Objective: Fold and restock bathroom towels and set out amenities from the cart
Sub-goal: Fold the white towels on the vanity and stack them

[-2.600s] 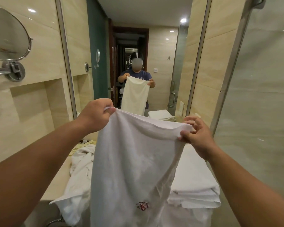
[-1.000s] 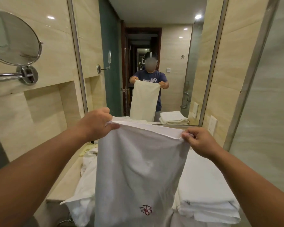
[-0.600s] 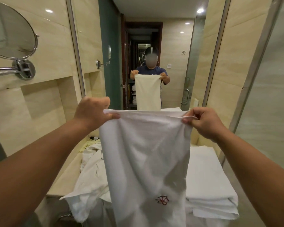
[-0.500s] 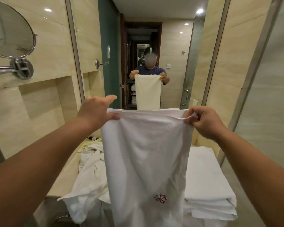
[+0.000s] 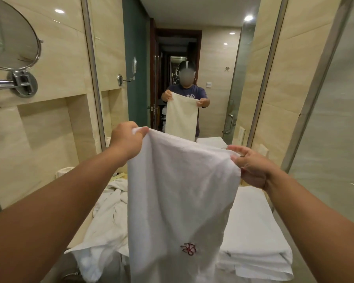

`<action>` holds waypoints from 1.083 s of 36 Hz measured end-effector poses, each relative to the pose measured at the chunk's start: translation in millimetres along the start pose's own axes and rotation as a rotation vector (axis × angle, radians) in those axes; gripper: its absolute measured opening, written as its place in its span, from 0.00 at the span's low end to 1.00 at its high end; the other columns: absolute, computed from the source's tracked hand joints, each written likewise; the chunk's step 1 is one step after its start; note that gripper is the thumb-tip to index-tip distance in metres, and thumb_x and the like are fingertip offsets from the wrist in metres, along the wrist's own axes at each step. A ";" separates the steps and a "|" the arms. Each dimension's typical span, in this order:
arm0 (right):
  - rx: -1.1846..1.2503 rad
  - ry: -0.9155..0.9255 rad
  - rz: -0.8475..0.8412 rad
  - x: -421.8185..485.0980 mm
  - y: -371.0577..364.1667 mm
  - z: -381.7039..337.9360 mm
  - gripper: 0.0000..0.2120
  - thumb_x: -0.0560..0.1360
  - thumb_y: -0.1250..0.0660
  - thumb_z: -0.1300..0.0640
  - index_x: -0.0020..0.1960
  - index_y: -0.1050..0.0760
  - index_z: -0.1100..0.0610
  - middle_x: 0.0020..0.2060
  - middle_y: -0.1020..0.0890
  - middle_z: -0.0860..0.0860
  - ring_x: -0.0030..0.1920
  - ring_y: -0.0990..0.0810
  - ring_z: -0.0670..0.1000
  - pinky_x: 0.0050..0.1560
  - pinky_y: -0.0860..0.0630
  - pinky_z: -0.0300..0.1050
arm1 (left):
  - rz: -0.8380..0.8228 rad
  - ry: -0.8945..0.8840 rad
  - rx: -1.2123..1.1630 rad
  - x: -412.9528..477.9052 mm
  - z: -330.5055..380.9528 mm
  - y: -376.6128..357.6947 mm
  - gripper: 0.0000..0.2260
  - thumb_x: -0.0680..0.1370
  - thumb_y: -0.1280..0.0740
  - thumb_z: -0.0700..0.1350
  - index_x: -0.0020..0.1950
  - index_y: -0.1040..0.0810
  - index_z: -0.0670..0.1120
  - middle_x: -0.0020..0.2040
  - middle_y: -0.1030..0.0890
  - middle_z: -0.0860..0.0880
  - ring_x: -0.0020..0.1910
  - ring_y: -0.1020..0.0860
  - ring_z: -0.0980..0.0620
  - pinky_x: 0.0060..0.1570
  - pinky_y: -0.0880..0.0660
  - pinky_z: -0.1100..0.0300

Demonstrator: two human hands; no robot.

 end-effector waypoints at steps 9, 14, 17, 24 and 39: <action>0.007 -0.001 0.093 9.2 0.7 29.2 0.09 0.82 0.34 0.58 0.61 0.24 0.60 0.54 0.20 0.60 0.42 0.20 0.54 0.35 0.20 0.47 | 0.035 -0.062 -0.095 -3.5 14.2 -3.0 0.09 0.85 0.37 0.50 0.51 0.26 0.46 0.44 0.24 0.51 0.48 0.25 0.46 0.45 0.31 0.54; -0.044 -0.024 -0.259 9.3 -9.4 35.6 0.42 0.63 0.15 0.50 0.73 0.26 0.57 0.66 0.20 0.63 0.65 0.20 0.65 0.55 0.17 0.57 | 0.028 -0.095 -0.065 0.9 22.9 5.1 0.10 0.85 0.36 0.51 0.49 0.25 0.46 0.43 0.24 0.52 0.47 0.25 0.46 0.39 0.34 0.57; -0.264 -0.091 -0.419 -2.3 -21.3 40.1 0.39 0.62 0.15 0.59 0.70 0.23 0.61 0.64 0.19 0.63 0.64 0.19 0.66 0.59 0.19 0.59 | 0.009 -0.122 -0.022 -1.4 26.7 6.3 0.09 0.84 0.34 0.50 0.48 0.25 0.46 0.44 0.23 0.50 0.48 0.26 0.46 0.42 0.35 0.56; -0.868 -0.096 -0.180 -6.1 -12.4 33.2 0.11 0.70 0.19 0.61 0.50 0.14 0.62 0.48 0.13 0.58 0.51 0.14 0.60 0.56 0.16 0.55 | -0.150 -0.241 0.119 -12.3 22.1 1.9 0.16 0.74 0.24 0.57 0.45 0.24 0.47 0.41 0.23 0.50 0.42 0.25 0.51 0.35 0.32 0.59; -1.039 0.227 0.298 -26.2 -36.9 -1.0 0.08 0.75 0.33 0.66 0.43 0.17 0.59 0.40 0.17 0.59 0.38 0.15 0.61 0.35 0.15 0.57 | -0.395 -0.196 0.766 -36.9 -28.2 15.0 0.08 0.74 0.22 0.48 0.45 0.21 0.51 0.43 0.20 0.51 0.42 0.23 0.53 0.41 0.23 0.57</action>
Point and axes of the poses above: each hand's wrist, its own x-axis towards the middle knuckle, its own y-axis out of the back of the hand, z = x × y, the point moved 9 cm from there along x, towards the middle knuckle
